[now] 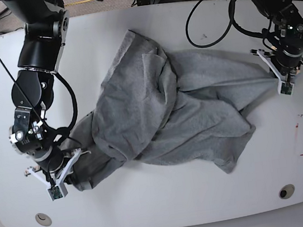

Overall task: Fold the T-shirt properly
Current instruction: 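Lift the shirt with the right gripper and drag it across the table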

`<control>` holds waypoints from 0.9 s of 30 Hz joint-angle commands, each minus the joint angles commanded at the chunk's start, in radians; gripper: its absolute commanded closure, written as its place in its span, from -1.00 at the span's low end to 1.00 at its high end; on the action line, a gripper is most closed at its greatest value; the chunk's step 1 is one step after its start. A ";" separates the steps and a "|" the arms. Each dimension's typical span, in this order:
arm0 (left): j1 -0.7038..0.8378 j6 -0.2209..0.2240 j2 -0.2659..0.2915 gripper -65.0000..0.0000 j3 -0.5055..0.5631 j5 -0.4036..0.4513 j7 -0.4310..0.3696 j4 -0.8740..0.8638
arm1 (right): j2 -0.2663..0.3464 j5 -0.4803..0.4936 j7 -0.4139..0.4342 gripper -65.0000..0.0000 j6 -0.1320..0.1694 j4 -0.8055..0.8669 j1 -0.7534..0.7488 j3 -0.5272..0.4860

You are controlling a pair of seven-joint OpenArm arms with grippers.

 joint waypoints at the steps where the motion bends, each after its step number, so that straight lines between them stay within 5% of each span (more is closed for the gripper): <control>1: -0.014 0.000 -0.005 1.00 -0.014 0.000 0.012 0.003 | 0.003 -0.002 0.000 1.00 0.000 0.002 0.014 -0.009; 17: -0.496 0.000 -0.150 1.00 -0.017 0.003 0.219 0.000 | 0.124 -0.003 -0.002 1.00 0.000 -0.035 0.347 -0.167; 27: -0.667 0.000 -0.219 1.00 0.008 0.005 0.261 -0.018 | 0.187 0.000 -0.002 1.00 0.000 -0.077 0.443 -0.130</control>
